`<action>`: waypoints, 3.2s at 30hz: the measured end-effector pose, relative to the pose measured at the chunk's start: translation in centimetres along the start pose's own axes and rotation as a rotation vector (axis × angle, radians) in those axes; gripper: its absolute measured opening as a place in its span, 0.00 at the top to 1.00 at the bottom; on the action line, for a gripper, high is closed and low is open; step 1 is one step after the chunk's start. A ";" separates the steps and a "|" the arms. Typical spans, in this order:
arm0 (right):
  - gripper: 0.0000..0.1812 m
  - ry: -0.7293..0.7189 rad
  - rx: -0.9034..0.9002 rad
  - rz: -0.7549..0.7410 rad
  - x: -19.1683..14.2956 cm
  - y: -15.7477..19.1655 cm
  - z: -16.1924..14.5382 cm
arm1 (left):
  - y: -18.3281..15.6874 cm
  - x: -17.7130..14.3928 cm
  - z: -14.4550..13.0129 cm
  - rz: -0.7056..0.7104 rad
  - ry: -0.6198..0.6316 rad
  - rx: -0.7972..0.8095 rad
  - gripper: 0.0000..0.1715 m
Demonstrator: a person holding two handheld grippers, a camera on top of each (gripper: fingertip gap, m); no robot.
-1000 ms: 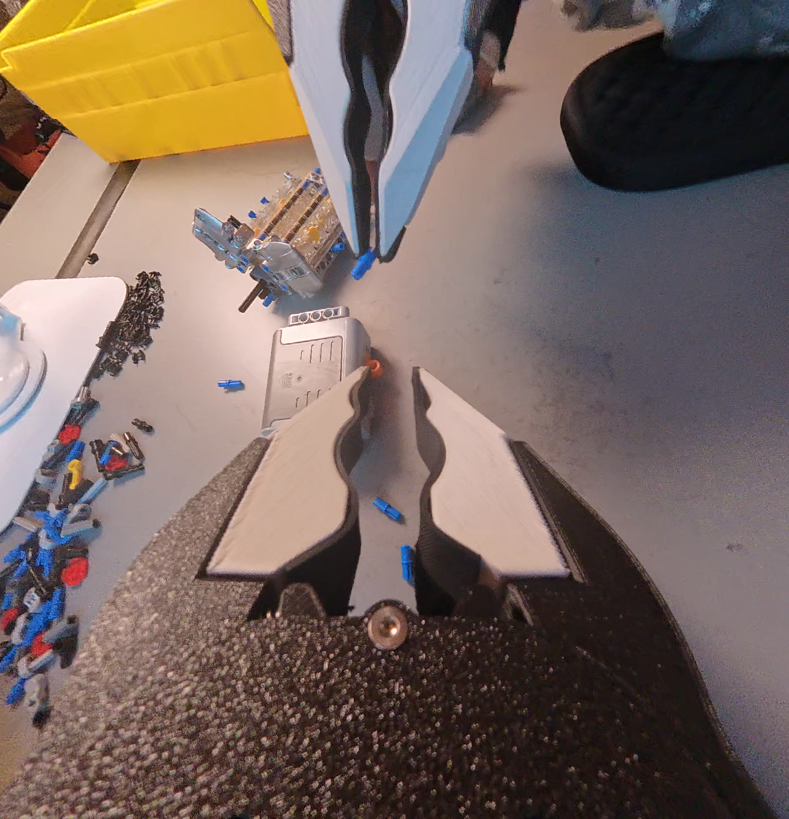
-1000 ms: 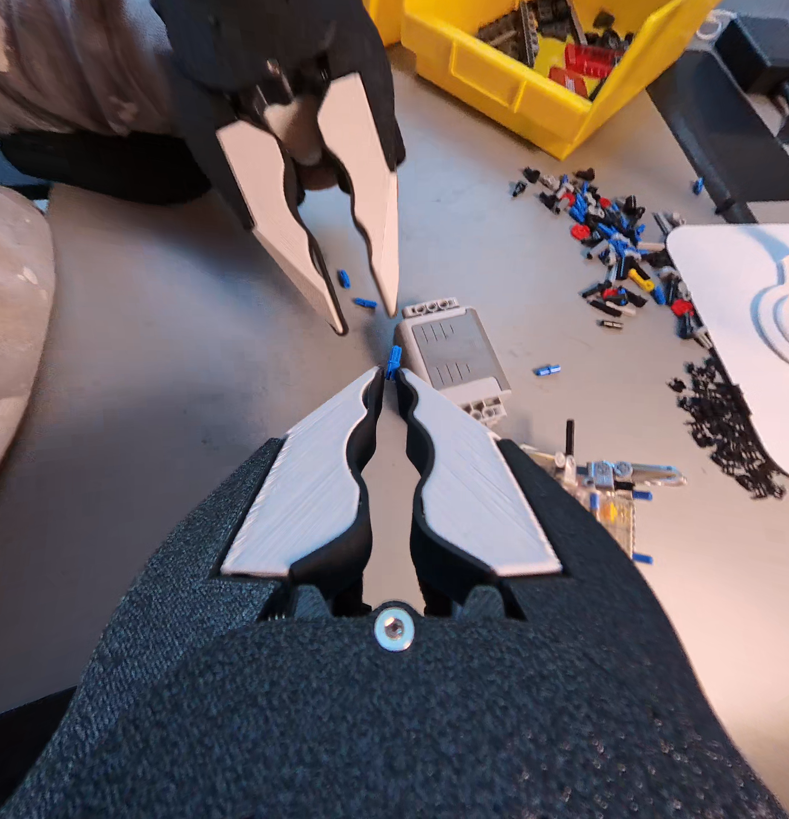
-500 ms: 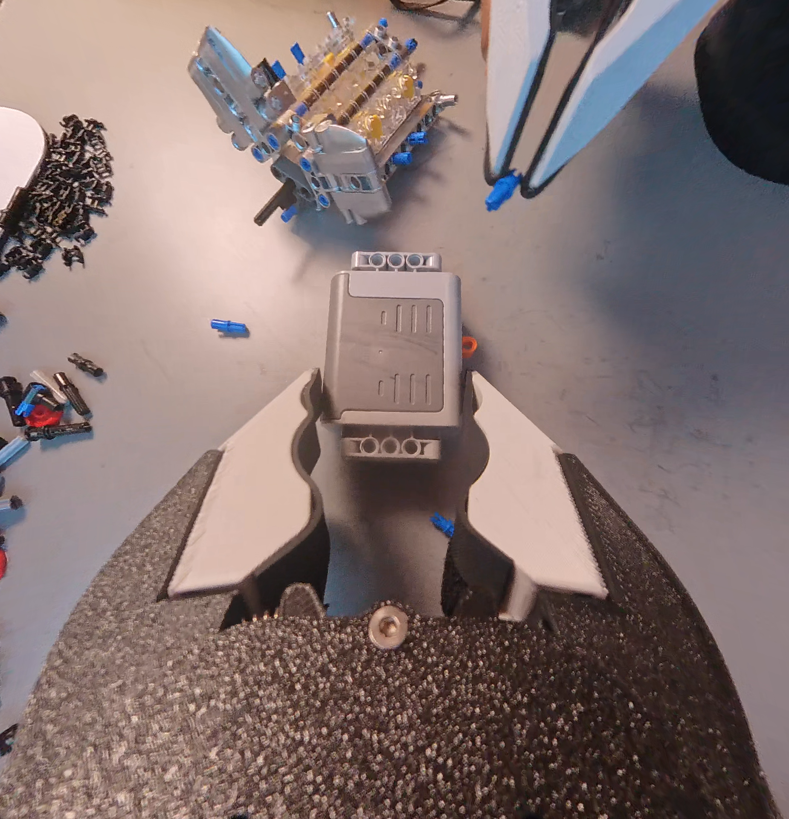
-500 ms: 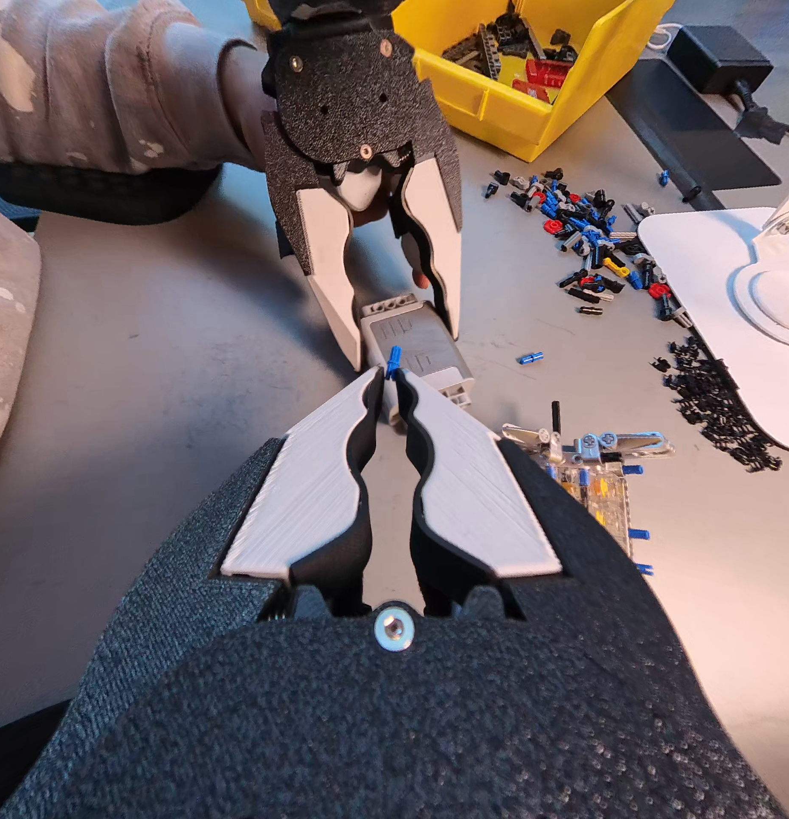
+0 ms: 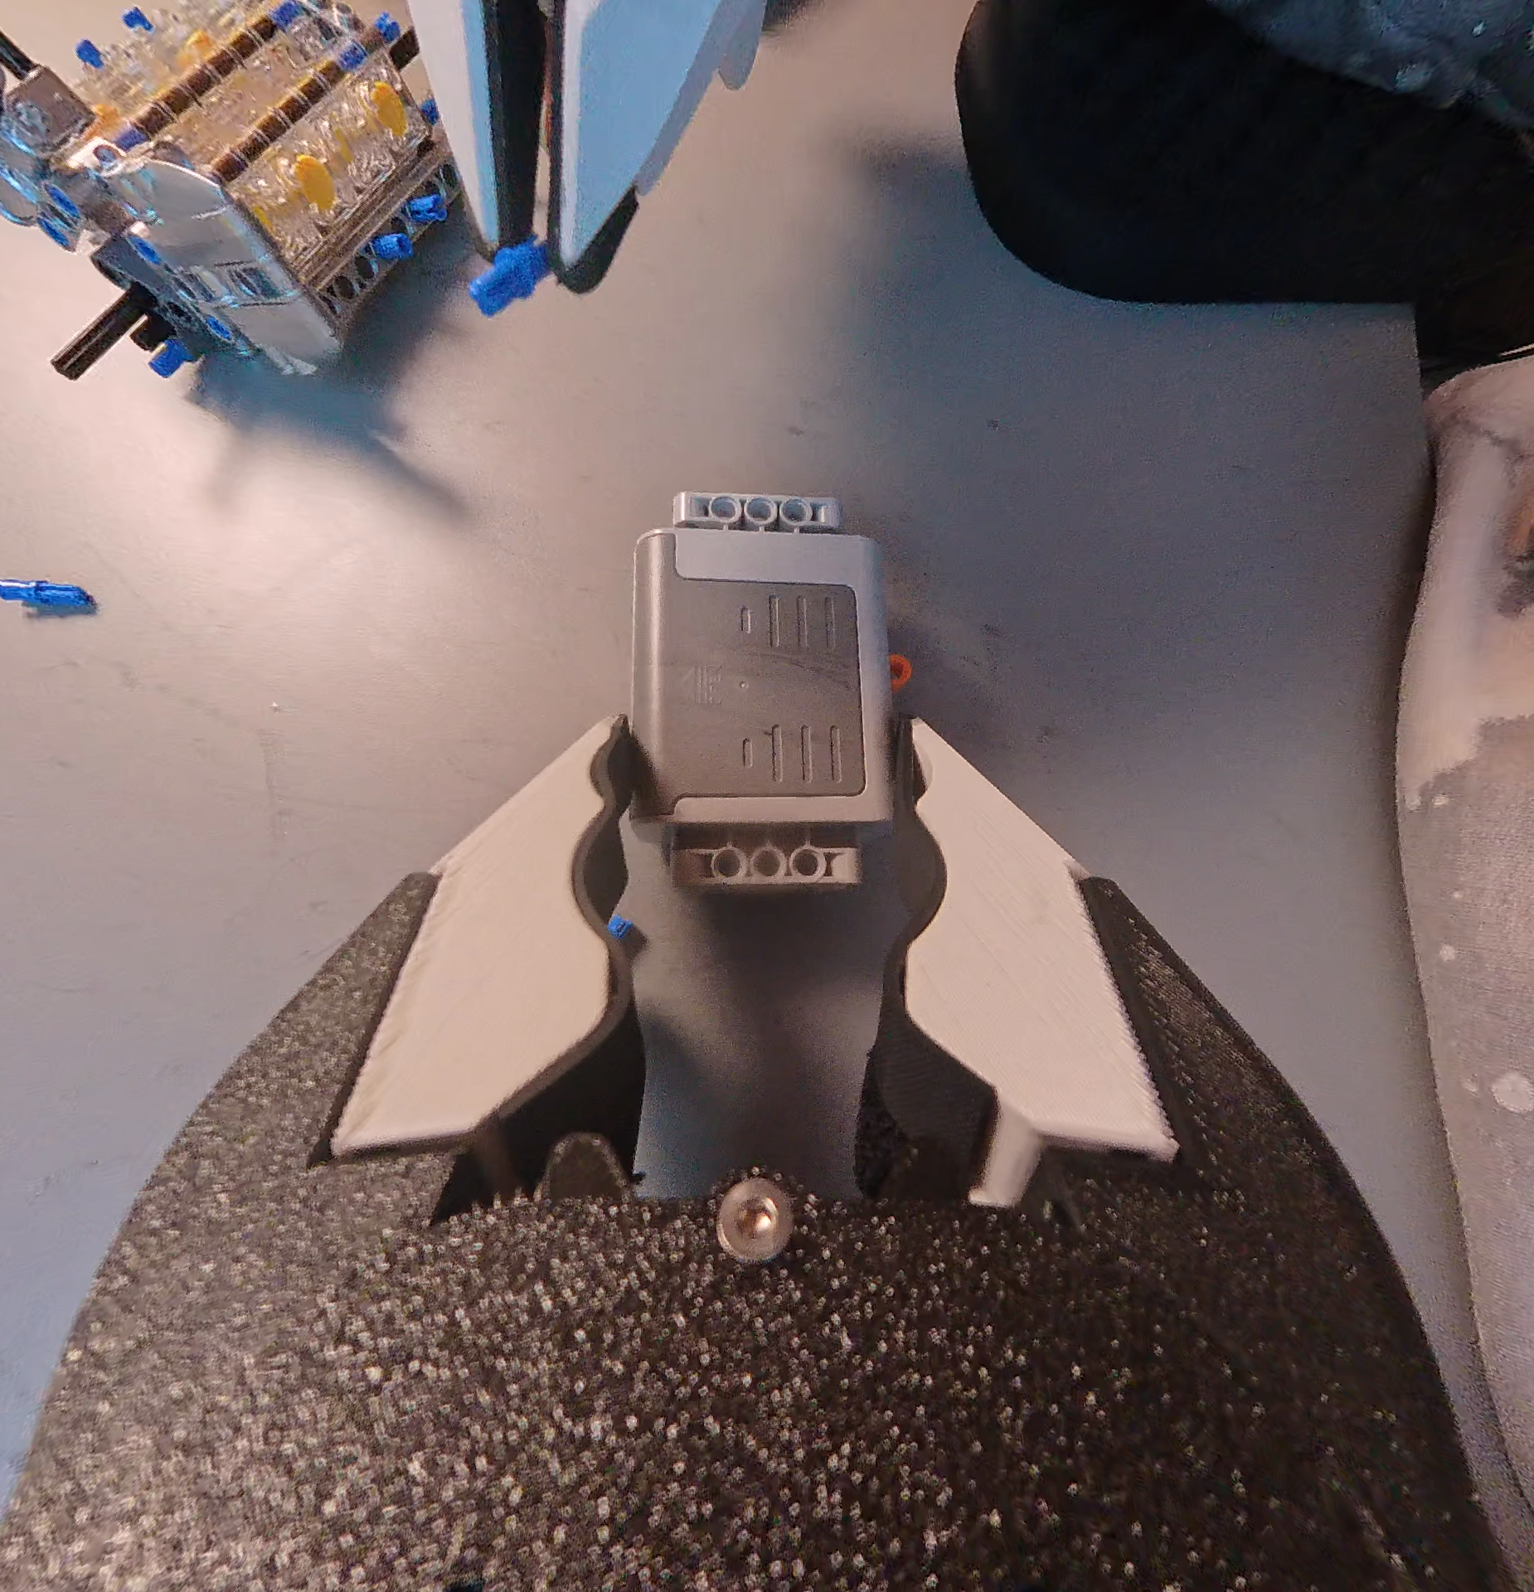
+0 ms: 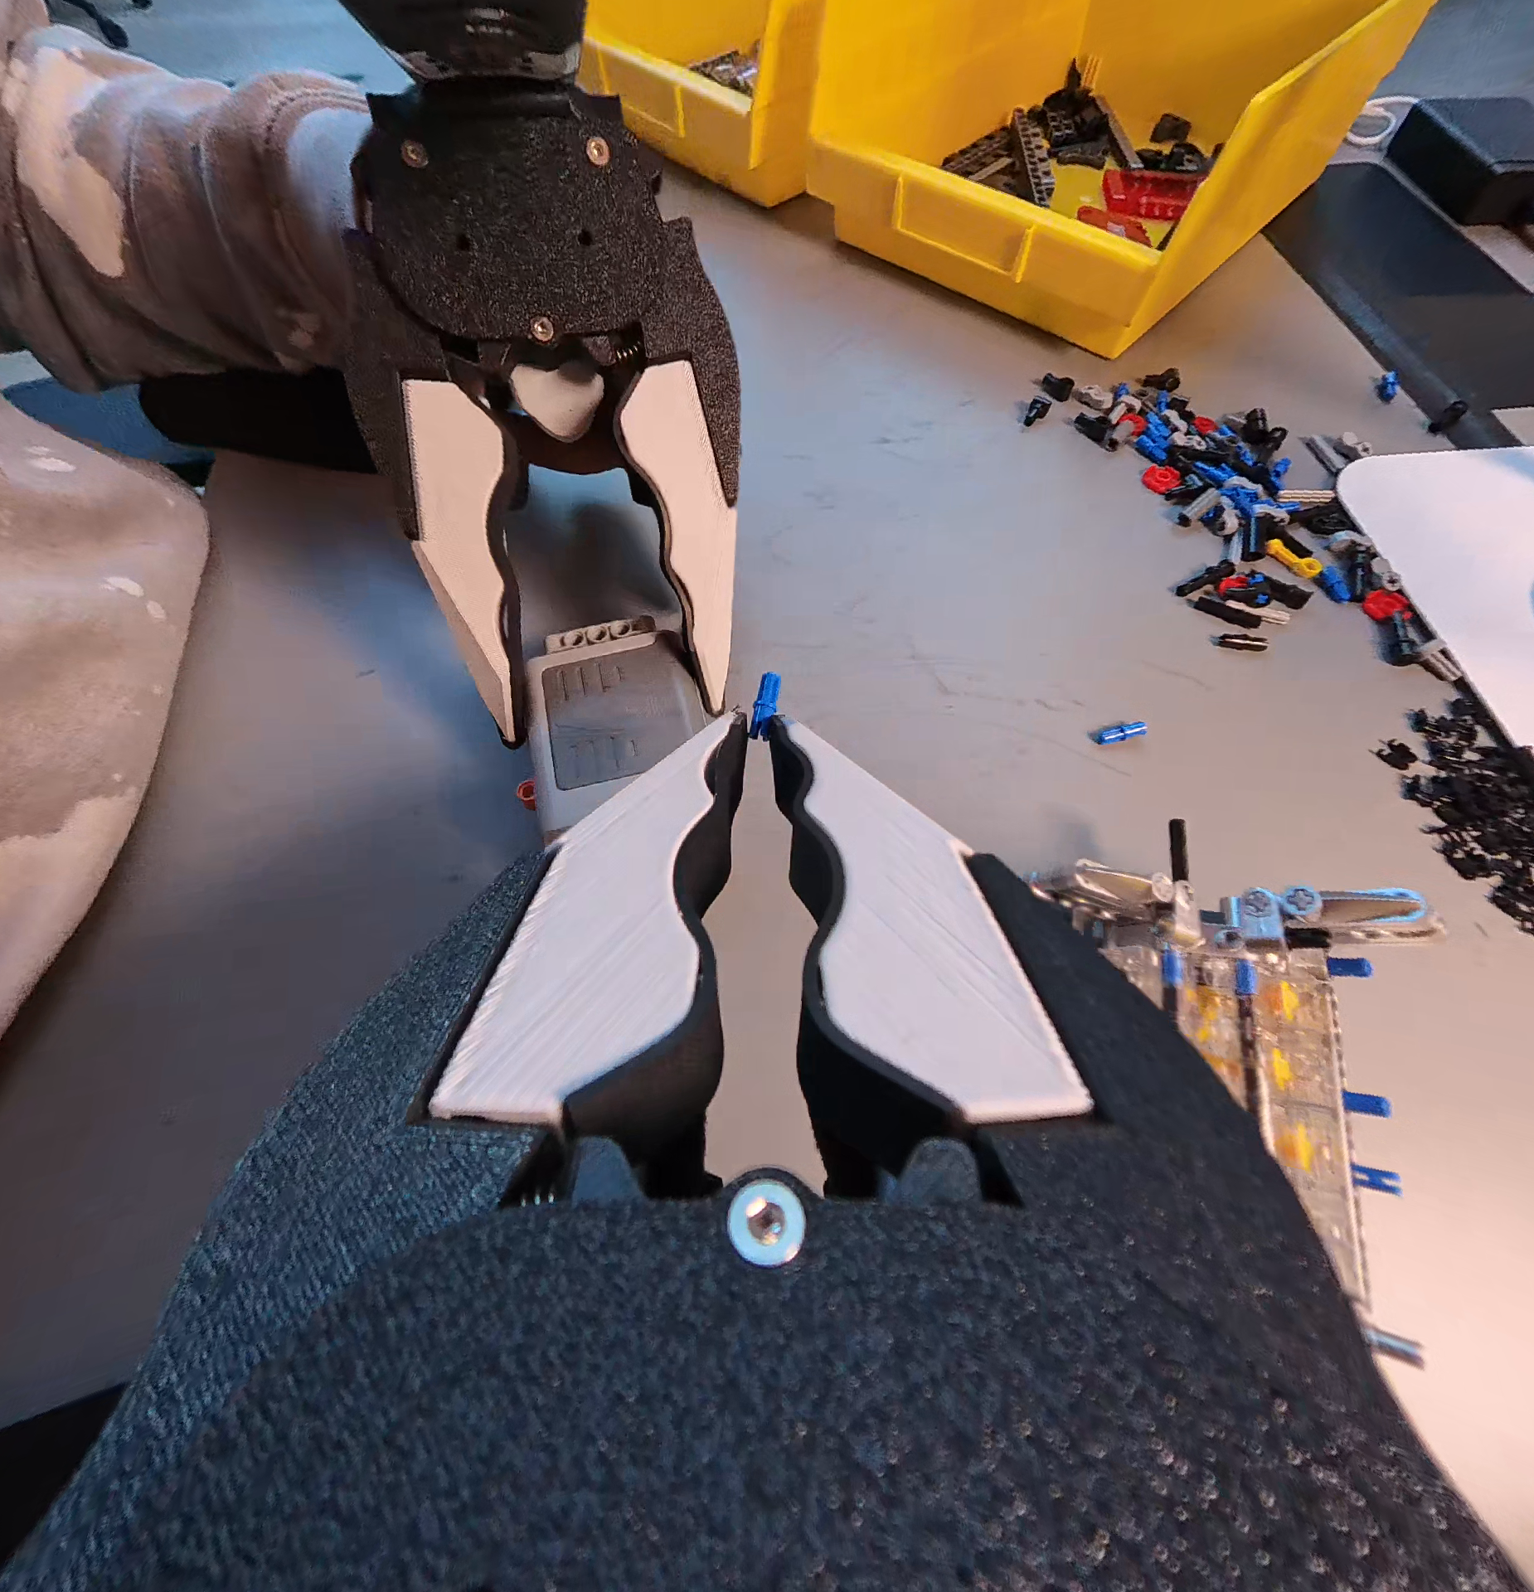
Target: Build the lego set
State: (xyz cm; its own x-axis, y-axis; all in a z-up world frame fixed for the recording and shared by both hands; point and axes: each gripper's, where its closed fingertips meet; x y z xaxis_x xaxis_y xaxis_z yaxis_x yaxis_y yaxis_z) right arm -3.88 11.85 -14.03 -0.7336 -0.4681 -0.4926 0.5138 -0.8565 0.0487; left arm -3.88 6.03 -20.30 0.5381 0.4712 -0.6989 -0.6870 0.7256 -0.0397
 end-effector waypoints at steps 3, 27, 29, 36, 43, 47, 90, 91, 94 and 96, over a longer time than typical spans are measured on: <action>0.97 0.022 0.006 0.025 0.3 0.6 -0.7 | -0.5 0.0 0.1 0.021 -0.028 0.008 0.65; 0.97 0.031 0.105 0.256 0.2 4.2 -3.2 | -0.2 -2.1 -1.4 -0.041 -0.101 0.025 0.72; 0.97 0.006 0.091 0.253 0.7 4.4 -2.5 | -0.1 -2.1 -1.4 -0.046 -0.105 0.020 0.72; 0.97 -0.058 0.030 0.192 2.2 4.2 -0.8 | 1.8 -4.9 0.4 -0.006 -0.256 -0.054 0.78; 0.98 -0.113 -0.030 0.111 3.5 4.2 1.0 | 0.9 -5.4 2.0 -0.044 -0.358 -0.023 0.85; 0.97 -0.150 -0.055 0.107 3.7 4.9 1.9 | 0.1 -5.7 3.3 -0.053 -0.421 0.011 0.89; 0.98 -0.197 -0.049 0.179 3.7 6.3 2.4 | -1.6 -6.1 4.7 -0.149 -0.517 0.008 0.99; 0.97 -0.199 -0.049 0.175 3.7 6.2 2.4 | -1.5 -6.1 4.7 -0.142 -0.519 0.008 0.99; 0.98 -0.206 -0.047 0.174 3.6 6.1 2.5 | -1.4 -6.0 4.7 -0.134 -0.524 0.007 0.98; 0.97 -0.206 -0.050 0.176 3.5 6.2 2.4 | -1.5 -6.0 4.7 -0.143 -0.522 0.005 0.98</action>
State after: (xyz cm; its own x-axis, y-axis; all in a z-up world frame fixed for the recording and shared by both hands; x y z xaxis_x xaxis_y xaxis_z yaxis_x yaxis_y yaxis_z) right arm -4.39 4.36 -13.35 -0.7034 -0.6473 -0.2935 0.6588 -0.7488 0.0725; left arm -3.78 4.47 -12.72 0.7983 0.5530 -0.2386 -0.5872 0.8027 -0.1042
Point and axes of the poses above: each gripper's, where its closed fingertips meet, x out along the fingers, z out of its top, y = z × x across the jaws, and after that the axes turned 3 degrees about x, right-handed
